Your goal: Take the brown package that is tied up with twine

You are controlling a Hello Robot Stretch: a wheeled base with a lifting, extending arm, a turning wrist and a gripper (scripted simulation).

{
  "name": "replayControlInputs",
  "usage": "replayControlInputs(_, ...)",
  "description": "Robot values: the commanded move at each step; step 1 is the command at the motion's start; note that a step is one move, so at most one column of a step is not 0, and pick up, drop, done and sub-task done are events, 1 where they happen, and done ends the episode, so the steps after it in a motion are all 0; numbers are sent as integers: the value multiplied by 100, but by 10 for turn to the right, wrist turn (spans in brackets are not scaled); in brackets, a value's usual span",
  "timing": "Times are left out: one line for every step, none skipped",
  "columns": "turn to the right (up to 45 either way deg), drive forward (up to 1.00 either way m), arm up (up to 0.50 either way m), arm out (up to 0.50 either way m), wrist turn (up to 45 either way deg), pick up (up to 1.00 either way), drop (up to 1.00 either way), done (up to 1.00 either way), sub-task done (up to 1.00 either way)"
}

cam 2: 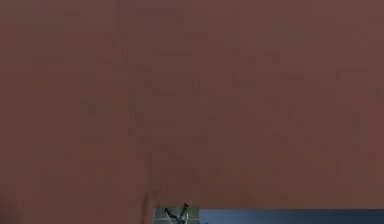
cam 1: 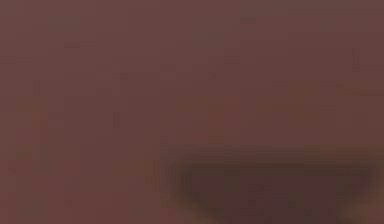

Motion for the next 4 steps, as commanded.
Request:
replayControlInputs(0, 0, -30, 0, 0, 0, 0, 0, 0)
replayControlInputs(0, 0, 0, 0, 0, 100, 0, 0, 0)
replayControlInputs(0, 0, 10, 0, 0, 0, 0, 0, 0)
replayControlInputs(0, 0, 0, 0, 0, 0, 0, 100, 0)
